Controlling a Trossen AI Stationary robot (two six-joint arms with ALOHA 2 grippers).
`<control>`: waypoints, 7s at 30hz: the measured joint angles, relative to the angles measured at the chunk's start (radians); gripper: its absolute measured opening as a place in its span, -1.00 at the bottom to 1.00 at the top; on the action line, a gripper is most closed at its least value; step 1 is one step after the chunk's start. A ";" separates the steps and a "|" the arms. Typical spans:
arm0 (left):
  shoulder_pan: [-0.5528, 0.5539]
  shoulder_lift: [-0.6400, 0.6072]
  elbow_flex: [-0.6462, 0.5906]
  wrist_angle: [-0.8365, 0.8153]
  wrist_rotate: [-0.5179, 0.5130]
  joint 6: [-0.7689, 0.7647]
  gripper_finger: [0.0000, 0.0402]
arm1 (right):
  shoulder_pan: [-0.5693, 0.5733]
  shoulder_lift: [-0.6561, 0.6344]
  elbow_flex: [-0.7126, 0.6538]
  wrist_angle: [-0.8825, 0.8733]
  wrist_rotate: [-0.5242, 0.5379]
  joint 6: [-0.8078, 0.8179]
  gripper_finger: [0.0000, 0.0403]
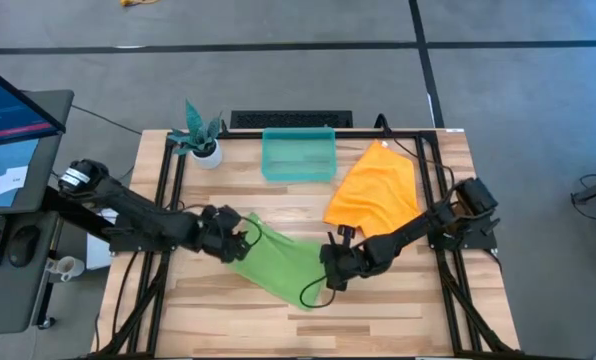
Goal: Roll microfiber towels into tight, uniform cylinder then place into a basket
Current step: Fold the green towel
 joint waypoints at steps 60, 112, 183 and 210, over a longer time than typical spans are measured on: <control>0.527 0.285 0.003 0.352 0.540 0.658 -0.07 | 0.023 0.000 0.002 -0.005 -0.025 0.000 -0.96; 0.415 0.213 0.000 0.222 0.518 0.627 -0.51 | 0.029 0.000 0.001 -0.029 -0.025 -0.006 -0.96; -0.126 -0.263 0.000 0.080 0.081 0.092 -0.94 | 0.117 -0.041 0.343 -0.744 0.497 0.027 -0.99; -0.138 -0.087 0.000 0.125 0.204 0.163 -0.48 | 0.141 -0.041 0.342 -0.648 0.468 -0.008 -0.99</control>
